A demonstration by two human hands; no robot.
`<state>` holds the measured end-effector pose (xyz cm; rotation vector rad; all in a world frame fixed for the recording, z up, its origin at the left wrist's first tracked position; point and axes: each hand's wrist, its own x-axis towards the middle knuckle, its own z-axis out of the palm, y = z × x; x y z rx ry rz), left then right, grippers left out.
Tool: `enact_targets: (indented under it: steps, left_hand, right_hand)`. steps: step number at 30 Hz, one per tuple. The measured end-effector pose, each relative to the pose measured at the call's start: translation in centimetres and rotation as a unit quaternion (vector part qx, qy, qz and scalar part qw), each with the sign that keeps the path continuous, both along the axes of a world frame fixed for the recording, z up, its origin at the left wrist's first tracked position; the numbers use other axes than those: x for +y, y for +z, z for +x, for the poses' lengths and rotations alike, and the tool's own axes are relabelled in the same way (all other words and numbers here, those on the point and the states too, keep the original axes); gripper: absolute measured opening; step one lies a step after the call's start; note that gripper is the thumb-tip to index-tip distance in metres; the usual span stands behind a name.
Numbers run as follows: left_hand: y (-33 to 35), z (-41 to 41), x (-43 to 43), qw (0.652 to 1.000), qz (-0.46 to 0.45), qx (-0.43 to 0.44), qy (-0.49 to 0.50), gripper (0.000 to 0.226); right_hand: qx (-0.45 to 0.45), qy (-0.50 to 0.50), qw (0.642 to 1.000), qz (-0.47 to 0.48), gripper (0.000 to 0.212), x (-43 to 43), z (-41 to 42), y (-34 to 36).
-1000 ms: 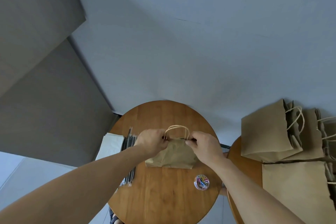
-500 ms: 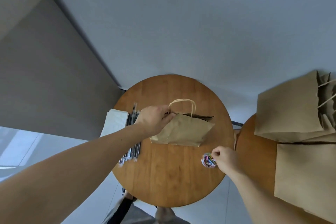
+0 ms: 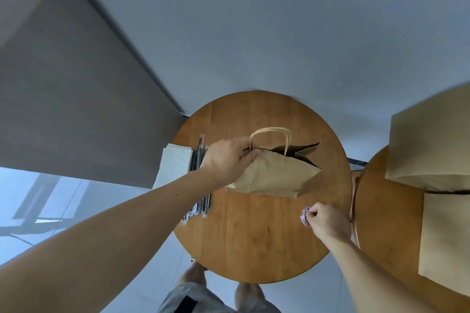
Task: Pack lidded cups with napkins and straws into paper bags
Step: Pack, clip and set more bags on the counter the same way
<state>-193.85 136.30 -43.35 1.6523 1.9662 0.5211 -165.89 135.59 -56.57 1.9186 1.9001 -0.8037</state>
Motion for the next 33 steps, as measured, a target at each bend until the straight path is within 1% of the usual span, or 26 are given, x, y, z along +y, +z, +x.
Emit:
enact_targets:
  steps: [3, 6, 9, 10, 12, 13, 16, 19, 20, 21, 23, 26, 28, 29, 33]
  left_hand:
    - [0.2, -0.1, -0.1, 1.000, -0.012, -0.006, -0.001, 0.014]
    - [0.5, 0.0, -0.2, 0.999, -0.033, -0.009, -0.002, 0.016]
    - [0.8, 0.1, -0.3, 0.999, -0.040, -0.008, -0.006, 0.016]
    - [0.9, 0.1, -0.2, 0.999, -0.043, -0.010, -0.008, 0.016]
    - [1.3, 0.0, 0.0, 0.998, -0.052, -0.015, -0.014, 0.017]
    - [1.5, 0.0, 0.1, 0.998, -0.057, -0.012, -0.019, 0.018]
    - [1.9, -0.1, 0.4, 0.997, -0.067, -0.001, -0.025, 0.020]
    - [2.1, 0.0, 0.5, 0.997, -0.066, 0.002, -0.025, 0.018]
    - [2.1, 0.1, 0.5, 0.997, -0.066, -0.001, -0.026, 0.017]
    - [2.2, 0.2, 0.5, 0.997, -0.067, -0.002, -0.026, 0.016]
    - [2.3, 0.2, 0.4, 0.997, -0.068, 0.003, -0.029, 0.015]
    - [2.3, 0.1, 0.2, 0.997, -0.073, 0.006, -0.031, 0.017]
    - [2.4, 0.0, 0.2, 0.996, -0.083, 0.008, -0.036, 0.019]
    - [2.4, -0.1, 0.3, 0.995, -0.088, 0.010, -0.038, 0.020]
    - [2.5, -0.2, 0.4, 0.995, -0.095, 0.010, -0.042, 0.024]
  right_hand:
    - [0.040, -0.056, 0.998, 0.009, 0.015, -0.2, 0.5, 0.3]
    - [0.107, -0.105, 0.988, 0.038, 0.009, -0.5, 0.9, 0.9]
    - [0.182, -0.120, 0.972, 0.083, 0.002, -0.9, 0.6, 2.4]
    - [0.215, -0.118, 0.964, 0.100, 0.012, -1.1, 0.3, 3.3]
    - [0.284, -0.100, 0.943, 0.143, 0.027, -1.3, -0.4, 5.3]
    - [0.312, -0.083, 0.931, 0.168, 0.027, -1.2, -0.9, 6.5]
    - [0.370, -0.012, 0.896, 0.245, 0.011, -0.1, -3.4, 10.2]
    - [0.448, 0.057, 0.840, 0.300, 0.012, 1.5, -6.7, 14.0]
    - [0.461, 0.085, 0.825, 0.314, 0.013, 1.9, -7.7, 15.0]
    - [0.466, 0.110, 0.816, 0.322, 0.013, 2.3, -8.6, 15.8]
    - [0.457, 0.138, 0.817, 0.323, 0.016, 3.2, -10.0, 16.8]
    - [0.413, 0.164, 0.847, 0.293, 0.021, 4.2, -11.2, 17.3]
    - [0.347, 0.191, 0.876, 0.275, 0.013, 4.9, -11.3, 17.1]
    - [0.310, 0.205, 0.889, 0.269, 0.012, 5.2, -11.3, 17.0]
    - [0.240, 0.261, 0.904, 0.238, 0.018, 6.4, -11.2, 17.3]
